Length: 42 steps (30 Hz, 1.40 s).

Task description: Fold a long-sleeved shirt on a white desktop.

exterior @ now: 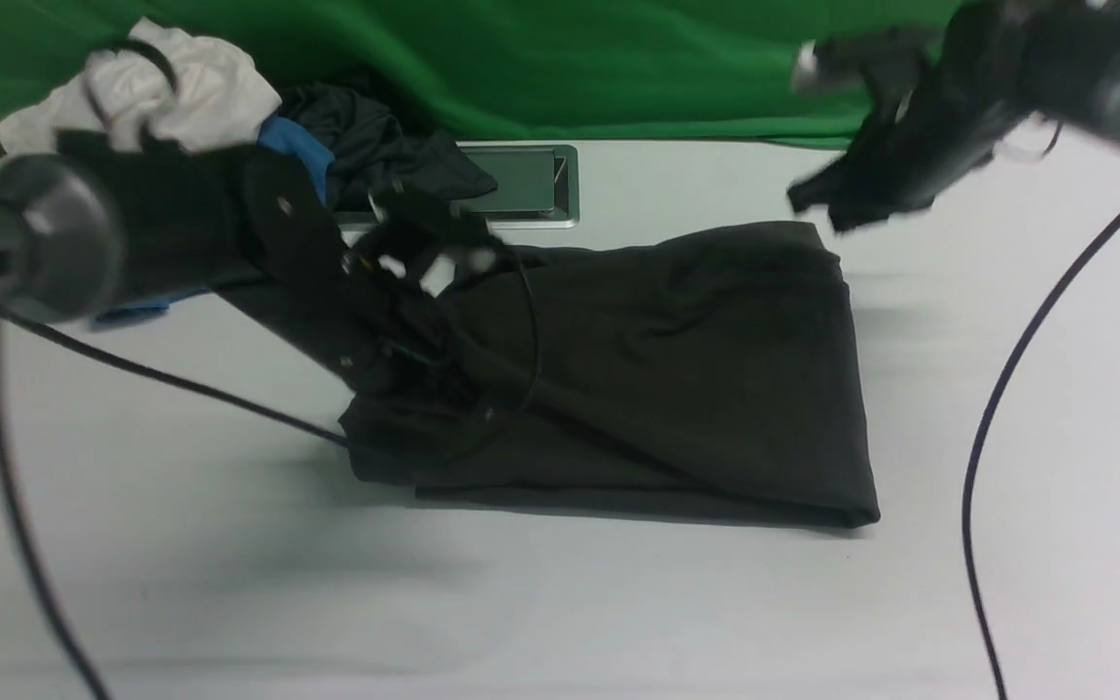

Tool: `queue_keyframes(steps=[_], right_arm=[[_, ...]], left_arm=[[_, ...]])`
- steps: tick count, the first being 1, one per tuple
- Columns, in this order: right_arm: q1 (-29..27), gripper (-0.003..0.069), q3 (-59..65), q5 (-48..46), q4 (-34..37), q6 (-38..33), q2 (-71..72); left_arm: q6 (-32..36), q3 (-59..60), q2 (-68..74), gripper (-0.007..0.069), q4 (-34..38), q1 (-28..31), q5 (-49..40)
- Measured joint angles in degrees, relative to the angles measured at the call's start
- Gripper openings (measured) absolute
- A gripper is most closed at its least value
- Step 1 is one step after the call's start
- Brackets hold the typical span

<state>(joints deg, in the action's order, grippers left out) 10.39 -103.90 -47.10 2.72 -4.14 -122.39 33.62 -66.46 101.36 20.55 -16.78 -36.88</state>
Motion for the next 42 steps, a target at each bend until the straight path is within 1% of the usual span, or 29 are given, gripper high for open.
queue_keyframes(steps=[2, 3, 4, 5, 8, 12, 16, 19, 26, 29, 32, 34, 37, 42], right_arm=[[0.57, 0.0134, -0.46, -3.26, 3.61, -1.97, 2.6], [1.27, 0.0135, -0.46, -5.19, 6.96, -3.93, 3.38], [1.39, 0.0135, -0.46, -5.38, 6.96, -3.93, 3.43], [2.44, 0.0135, 0.05, -6.22, 9.19, -5.52, 3.38], [4.54, 0.0135, 1.78, -5.39, 10.27, -6.65, 1.22], [4.74, 0.0135, 2.38, -3.58, 10.57, -6.65, -2.56], [3.16, 0.0135, 2.46, -0.47, 10.45, -6.65, -6.28], [2.43, 0.0135, 2.46, 0.05, 11.15, -6.65, -7.0], [1.53, 0.0134, 1.88, 0.05, 13.05, -6.81, -7.81], [1.41, 0.0134, 1.83, 0.26, 13.37, -7.44, -7.81], [1.23, 0.0134, 0.33, -0.21, 12.67, -7.65, -8.39], [1.02, 0.0136, -1.13, -0.62, 11.49, -7.7, -8.81], [0.72, 0.0139, -2.5, -1.81, 10.53, -7.7, -8.87], [0.29, 0.0146, -3.94, -4.22, 9.03, -7.64, -4.66]], left_arm=[[0.92, 0.0, -2.6, 0.0052, 2.88, -0.11, -0.2], [1.81, 0.0, -3.17, 0.0052, 4.14, -0.62, -0.41], [1.93, 0.0, -3.23, 0.0052, 4.23, -0.74, -0.41], [2.34, 0.08, -3.1, 0.0052, 4.44, -1.59, -0.13], [2.54, 1.59, -1.02, 0.0052, 4.31, -4.33, 2.12], [2.52, 1.97, 2.57, 0.0052, 3.74, -5.63, 2.96], [1.84, 2.16, 6.63, 0.0052, 0.52, -5.76, 2.56], [0.57, 2.1, 6.68, 0.0052, 0.07, -5.76, 1.48], [-0.05, 1.73, 6.68, 0.0052, -1.47, -5.76, -2.38], [-2.13, 1.66, 6.48, 0.0052, -3.21, -5.76, -2.72], [-3.92, 1.8, 4.89, 0.0052, -7.45, -5.8, -4.74], [-4.24, 2.04, 3.39, 0.0052, -8.81, -5.73, -5.32], [-4.51, 2.04, 0.9, 0.0052, -9.11, -5.69, -4.56], [-4.75, 2.09, -8.63, 0.0052, -9.13, -5.69, -3.51]])
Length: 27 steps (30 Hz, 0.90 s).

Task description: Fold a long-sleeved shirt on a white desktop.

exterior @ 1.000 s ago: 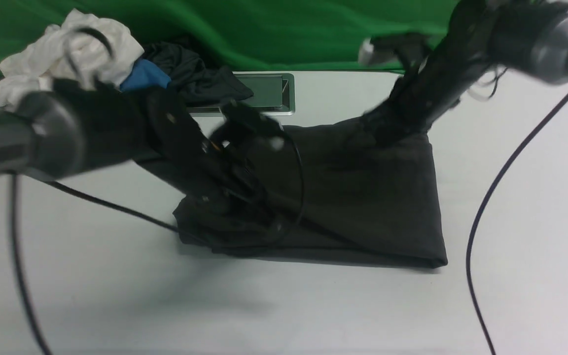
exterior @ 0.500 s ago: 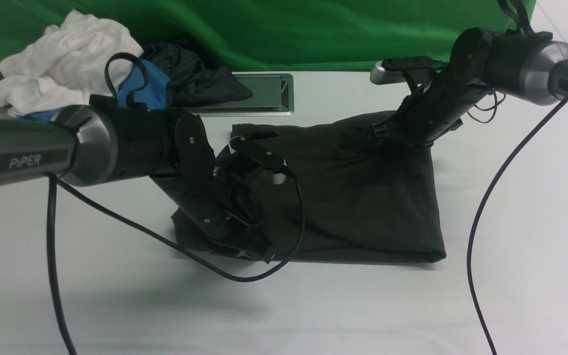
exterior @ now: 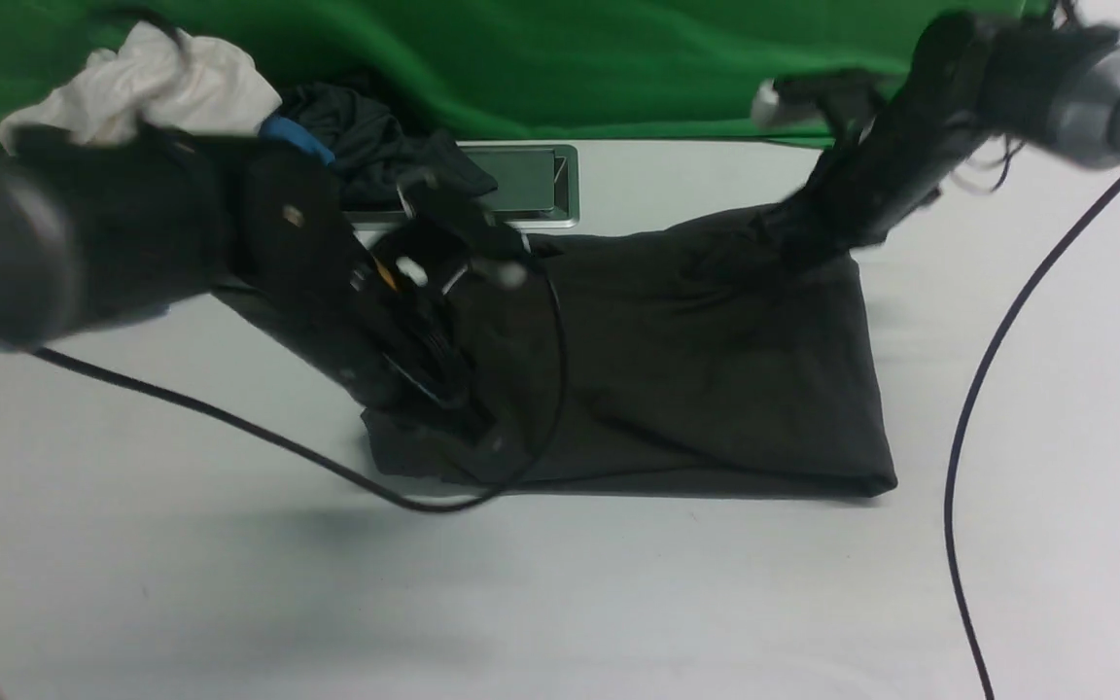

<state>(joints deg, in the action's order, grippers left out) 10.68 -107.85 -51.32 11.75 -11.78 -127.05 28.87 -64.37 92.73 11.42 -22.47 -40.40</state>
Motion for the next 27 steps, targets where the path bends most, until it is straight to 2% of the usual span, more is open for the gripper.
queue_keyframes(steps=[5, 10, 11, 15, 19, 22, 27], right_arm=[[0.0, 0.0146, -0.45, -5.51, -0.06, 0.0, 7.54], [0.0, 0.0146, 3.85, -10.93, -0.64, 0.36, 16.45], [0.0, 0.0146, 8.11, -11.08, -1.82, 1.12, 21.18], [0.0, 0.0141, 18.5, -9.99, -3.71, 3.58, 32.63], [0.0, 0.0091, 33.26, -7.16, -4.25, 5.97, 46.51], [0.0, 0.0035, 44.11, -4.6, -4.31, 8.48, 57.82], [0.0, 0.0029, 57.42, -1.61, -4.37, 11.78, 71.72]], left_arm=[[-0.44, 0.81, -10.97, 0.0052, 0.0, 0.0, 2.15], [-1.95, 10.12, -26.65, 0.0052, 0.46, 0.0, 13.24], [-2.3, 15.83, -33.78, 0.0052, 0.89, 0.0, 16.62], [-2.36, 27.66, -47.66, 0.0052, 1.88, 0.0, 24.03], [-2.36, 38.09, -60.33, 0.0052, 1.94, 0.0, 32.49], [-2.36, 44.02, -68.27, 0.0052, 1.94, 0.0, 38.33], [-2.36, 48.25, -74.39, 0.0058, 1.94, 0.0, 40.98]])
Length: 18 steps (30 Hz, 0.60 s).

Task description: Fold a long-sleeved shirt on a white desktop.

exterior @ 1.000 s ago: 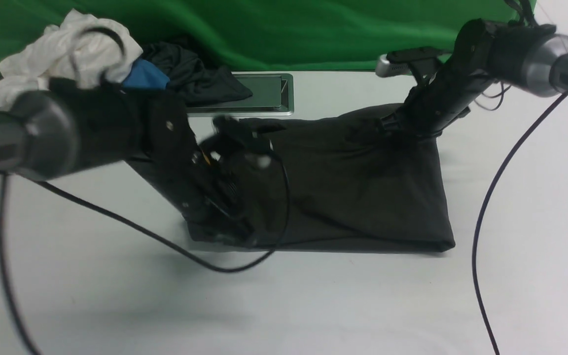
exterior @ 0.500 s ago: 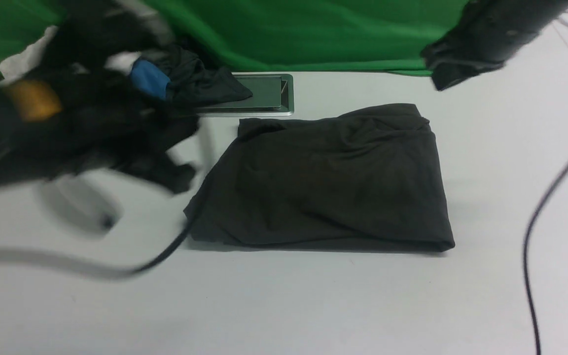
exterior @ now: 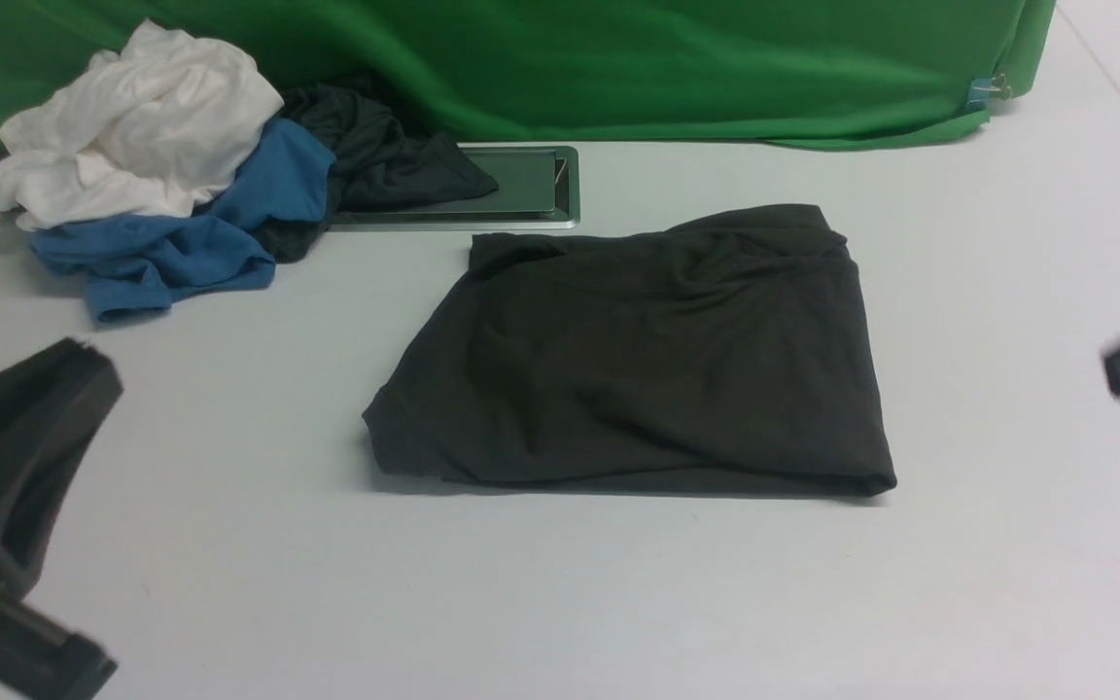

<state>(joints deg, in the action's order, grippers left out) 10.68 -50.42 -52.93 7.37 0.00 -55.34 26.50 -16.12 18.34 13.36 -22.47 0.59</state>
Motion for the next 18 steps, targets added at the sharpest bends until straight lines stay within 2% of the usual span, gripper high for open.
queue_keyframes(steps=[9, 18], right_arm=[[0.0, 0.0036, 16.83, 16.32, -0.05, 4.87, 20.75], [0.0, 0.0082, 18.86, 19.4, -0.05, 5.42, 26.84]], left_arm=[[0.0, 1.11, -1.2, 0.0061, 0.0, 0.0, -1.25], [0.0, 1.11, -1.2, 0.0062, 0.0, 0.0, -1.3]])
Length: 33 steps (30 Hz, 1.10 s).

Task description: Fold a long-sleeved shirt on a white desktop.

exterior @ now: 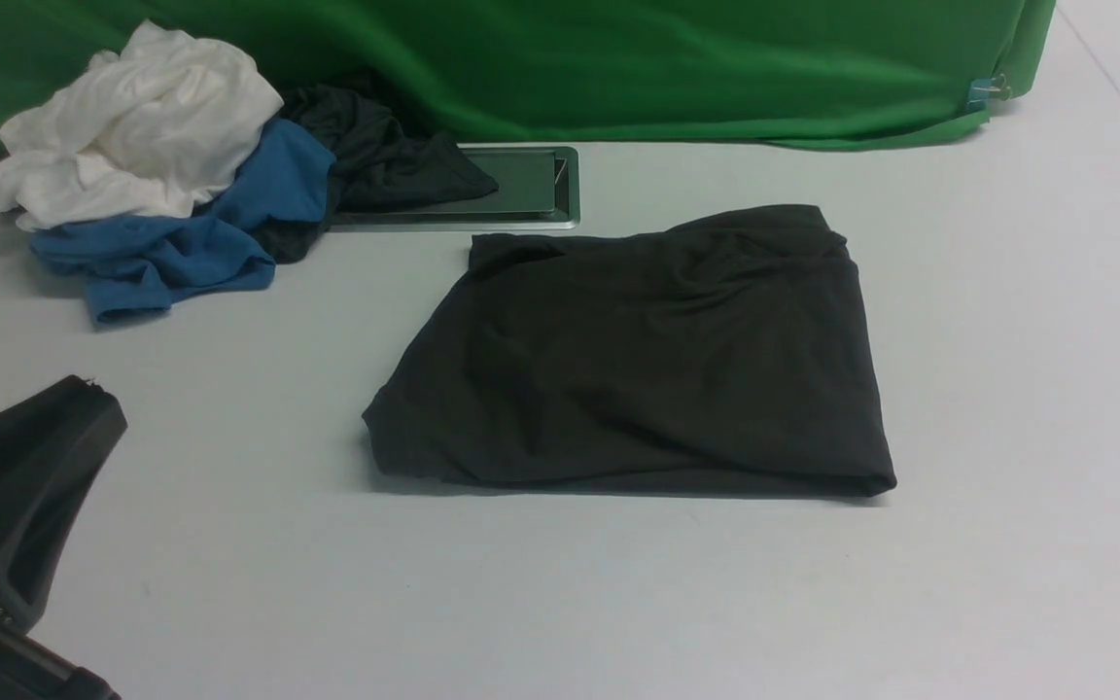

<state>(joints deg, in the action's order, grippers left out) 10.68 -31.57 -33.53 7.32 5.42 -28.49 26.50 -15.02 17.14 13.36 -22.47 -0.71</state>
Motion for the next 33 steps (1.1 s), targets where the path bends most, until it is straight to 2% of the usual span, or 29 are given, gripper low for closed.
queue_keyframes(steps=[8, 11, 15, 17, 23, 33], right_arm=[[-0.12, 0.0091, 0.0, 0.37, -1.96, -0.14, 0.41], [-1.37, 0.0037, 1.04, 1.48, -2.37, -2.41, 3.03], [-4.4, 0.0027, 7.92, 7.1, -2.37, -6.69, 11.13], [-6.56, 0.0027, 15.47, 12.15, -2.57, -7.25, 17.08], [-8.19, 0.0027, 28.34, 21.26, -2.62, -7.85, 26.85], [-8.32, 0.0031, 31.88, 19.34, -2.62, -7.79, 28.33]], left_arm=[[0.0, 0.0, 0.0, 0.0067, 0.0, 0.0, 0.0], [0.0, 0.0, 0.0, 0.0071, 0.0, 0.0, 0.0], [0.0, 0.0, 0.0, 0.0073, 0.0, 0.0, 0.0], [0.0, 0.0, 0.0, 0.0076, 0.0, 0.0, 0.0], [0.0, 0.0, 0.0, 0.008, 0.0, 0.0, 0.0], [0.0, 0.0, 0.0, 0.0081, 0.0, 0.0, 0.0]])
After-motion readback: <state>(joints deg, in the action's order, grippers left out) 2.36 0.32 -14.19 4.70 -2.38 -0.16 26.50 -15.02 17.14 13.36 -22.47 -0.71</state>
